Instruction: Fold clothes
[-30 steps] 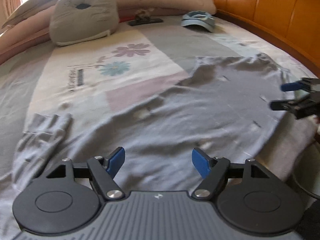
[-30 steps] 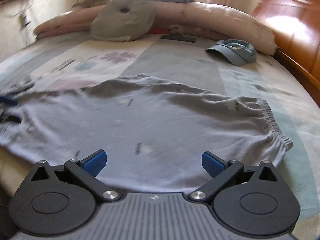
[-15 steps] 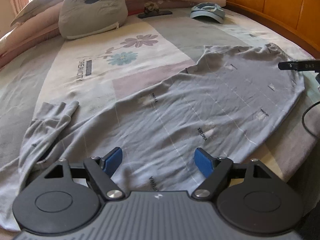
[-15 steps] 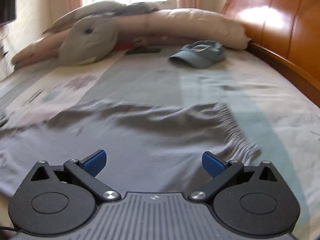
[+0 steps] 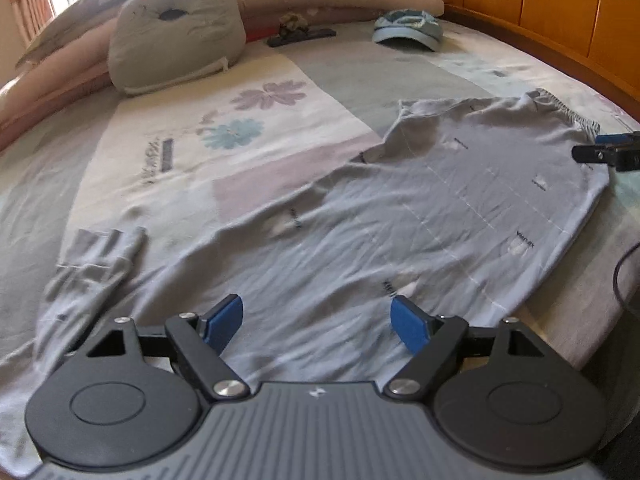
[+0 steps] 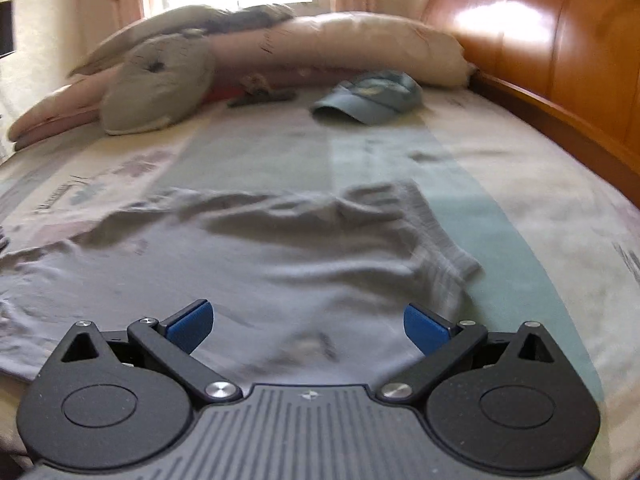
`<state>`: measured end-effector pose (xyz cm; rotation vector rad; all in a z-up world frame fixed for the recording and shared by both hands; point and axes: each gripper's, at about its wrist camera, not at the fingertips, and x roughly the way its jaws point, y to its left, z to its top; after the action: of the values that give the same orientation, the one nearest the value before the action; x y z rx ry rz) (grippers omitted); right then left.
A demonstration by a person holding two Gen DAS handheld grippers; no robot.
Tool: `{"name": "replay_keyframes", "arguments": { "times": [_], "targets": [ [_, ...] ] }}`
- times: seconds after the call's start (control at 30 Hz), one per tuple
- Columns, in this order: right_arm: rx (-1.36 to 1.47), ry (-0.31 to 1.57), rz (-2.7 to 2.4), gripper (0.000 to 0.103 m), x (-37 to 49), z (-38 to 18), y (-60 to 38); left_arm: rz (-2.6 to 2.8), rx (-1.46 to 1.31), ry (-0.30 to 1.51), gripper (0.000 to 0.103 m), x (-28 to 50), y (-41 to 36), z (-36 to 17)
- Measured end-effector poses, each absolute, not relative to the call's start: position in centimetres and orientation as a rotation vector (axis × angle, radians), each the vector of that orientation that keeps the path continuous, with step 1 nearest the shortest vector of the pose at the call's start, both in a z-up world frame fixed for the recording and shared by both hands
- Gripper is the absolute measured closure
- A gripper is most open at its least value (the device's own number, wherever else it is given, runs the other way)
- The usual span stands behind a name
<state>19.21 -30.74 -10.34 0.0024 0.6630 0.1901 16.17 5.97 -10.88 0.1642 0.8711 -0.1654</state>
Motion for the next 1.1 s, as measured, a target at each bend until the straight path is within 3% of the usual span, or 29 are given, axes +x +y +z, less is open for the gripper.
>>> {"name": "replay_keyframes", "arguments": {
  "times": [0.27,0.57,1.1],
  "targets": [
    [-0.021,0.742,0.221,0.0,18.3,-12.3,-29.5,-0.149,0.064,0.894,0.019,14.5,7.4,-11.7],
    [0.316,0.708,0.173,0.0,17.7,-9.6,-35.8,-0.173,0.099,0.854,0.019,14.5,6.4,-10.7],
    [0.21,0.73,0.425,0.0,18.9,-8.6,-25.5,-0.082,-0.045,0.908,0.018,13.0,11.0,-11.2]
  ]
}}
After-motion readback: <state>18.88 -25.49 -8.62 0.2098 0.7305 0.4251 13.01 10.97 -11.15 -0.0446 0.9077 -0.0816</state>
